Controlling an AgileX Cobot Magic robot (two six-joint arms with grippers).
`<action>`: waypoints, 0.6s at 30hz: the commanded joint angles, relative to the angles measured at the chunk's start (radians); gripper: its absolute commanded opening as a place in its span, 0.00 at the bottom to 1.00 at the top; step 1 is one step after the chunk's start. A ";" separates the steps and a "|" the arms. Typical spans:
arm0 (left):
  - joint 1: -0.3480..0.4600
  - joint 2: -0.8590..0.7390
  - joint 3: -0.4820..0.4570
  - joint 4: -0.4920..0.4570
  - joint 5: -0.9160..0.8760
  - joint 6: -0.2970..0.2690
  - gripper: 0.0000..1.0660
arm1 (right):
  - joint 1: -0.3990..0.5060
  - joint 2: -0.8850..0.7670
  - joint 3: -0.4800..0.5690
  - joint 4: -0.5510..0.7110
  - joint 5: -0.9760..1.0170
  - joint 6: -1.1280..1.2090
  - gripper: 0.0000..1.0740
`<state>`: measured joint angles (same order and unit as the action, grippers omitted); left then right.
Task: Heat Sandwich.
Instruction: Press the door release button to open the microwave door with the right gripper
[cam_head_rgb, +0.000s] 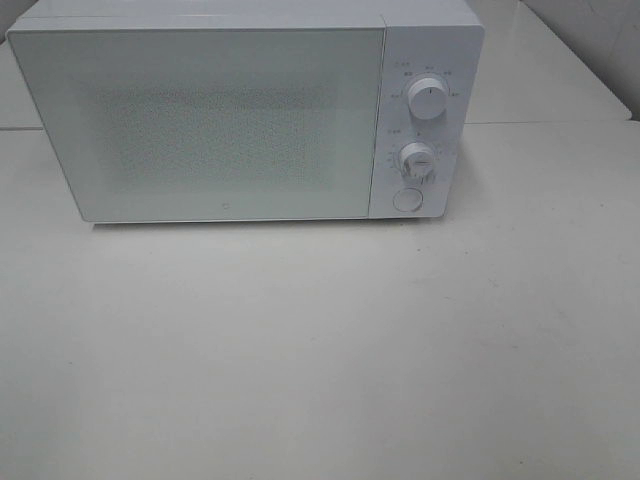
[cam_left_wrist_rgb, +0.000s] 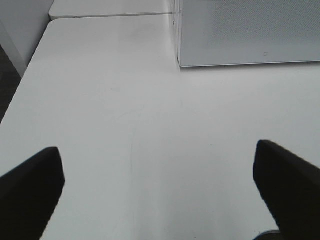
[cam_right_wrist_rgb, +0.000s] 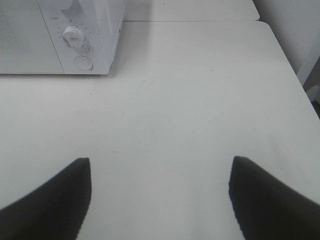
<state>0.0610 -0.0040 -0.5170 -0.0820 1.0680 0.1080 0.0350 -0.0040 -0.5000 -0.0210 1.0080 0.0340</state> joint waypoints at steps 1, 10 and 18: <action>-0.002 -0.004 0.000 -0.008 0.001 -0.001 0.92 | -0.008 -0.026 0.001 -0.002 -0.010 0.000 0.69; -0.002 -0.004 0.000 -0.008 0.001 -0.001 0.92 | -0.008 0.011 -0.034 0.004 -0.054 0.000 0.69; -0.002 -0.004 0.000 -0.008 0.001 -0.001 0.92 | -0.007 0.148 -0.040 0.005 -0.291 0.000 0.69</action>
<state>0.0610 -0.0040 -0.5170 -0.0820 1.0680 0.1080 0.0350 0.1270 -0.5360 -0.0150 0.7810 0.0330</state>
